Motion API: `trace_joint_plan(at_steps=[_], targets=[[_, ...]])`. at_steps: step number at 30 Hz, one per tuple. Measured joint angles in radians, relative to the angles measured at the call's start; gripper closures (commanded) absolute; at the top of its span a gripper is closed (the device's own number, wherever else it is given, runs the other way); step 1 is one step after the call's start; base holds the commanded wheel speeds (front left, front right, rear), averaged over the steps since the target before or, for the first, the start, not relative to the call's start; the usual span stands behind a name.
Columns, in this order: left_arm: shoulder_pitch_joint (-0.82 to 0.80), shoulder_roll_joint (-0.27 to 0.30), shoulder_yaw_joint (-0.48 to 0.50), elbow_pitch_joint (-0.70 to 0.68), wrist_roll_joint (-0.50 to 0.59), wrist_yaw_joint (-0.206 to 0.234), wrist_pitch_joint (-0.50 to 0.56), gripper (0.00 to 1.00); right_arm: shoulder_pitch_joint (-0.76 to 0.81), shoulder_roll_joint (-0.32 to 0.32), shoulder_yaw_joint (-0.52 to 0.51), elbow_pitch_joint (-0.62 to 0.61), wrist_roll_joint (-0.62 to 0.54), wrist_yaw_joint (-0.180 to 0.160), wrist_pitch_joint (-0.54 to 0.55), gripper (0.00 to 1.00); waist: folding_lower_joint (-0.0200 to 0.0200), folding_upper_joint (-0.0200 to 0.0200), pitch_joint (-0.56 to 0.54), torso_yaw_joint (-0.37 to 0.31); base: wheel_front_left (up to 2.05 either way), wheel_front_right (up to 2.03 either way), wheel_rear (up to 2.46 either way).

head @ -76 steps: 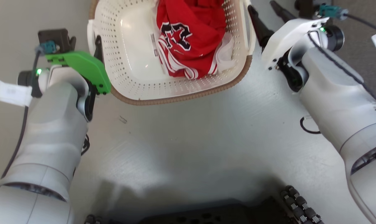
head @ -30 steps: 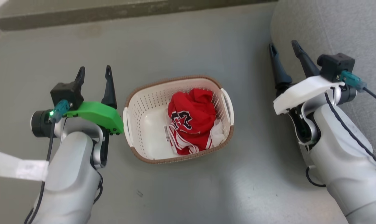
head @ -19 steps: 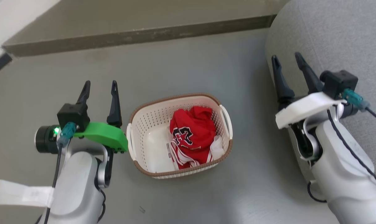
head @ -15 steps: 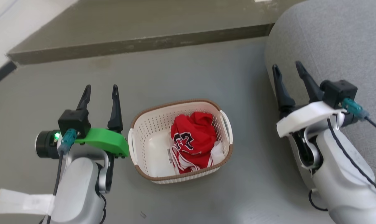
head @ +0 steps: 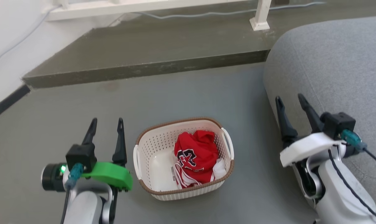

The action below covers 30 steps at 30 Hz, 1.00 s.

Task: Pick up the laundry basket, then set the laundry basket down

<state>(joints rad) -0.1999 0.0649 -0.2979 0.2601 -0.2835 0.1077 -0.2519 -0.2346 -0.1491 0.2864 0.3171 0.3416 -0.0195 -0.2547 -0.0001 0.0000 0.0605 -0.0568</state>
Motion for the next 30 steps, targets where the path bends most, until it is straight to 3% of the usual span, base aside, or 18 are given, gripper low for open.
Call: trace_joint_plan(at_steps=[10, 30], targets=[[0.103, 0.000, -0.001, -0.038, 0.007, 0.008, 0.000, 0.00, 0.098, -0.001, -0.010, -0.021, -0.018, -0.001, 0.000, 0.00, 0.0000, 0.0000, -0.045, 0.004, 0.00, 0.00, 0.00], [0.175, -0.001, 0.004, -0.091, 0.017, 0.008, 0.000, 0.00, 0.148, 0.005, -0.025, -0.054, -0.036, 0.000, 0.000, 0.00, 0.0000, 0.0000, -0.058, 0.004, 0.00, 0.00, 0.00]])
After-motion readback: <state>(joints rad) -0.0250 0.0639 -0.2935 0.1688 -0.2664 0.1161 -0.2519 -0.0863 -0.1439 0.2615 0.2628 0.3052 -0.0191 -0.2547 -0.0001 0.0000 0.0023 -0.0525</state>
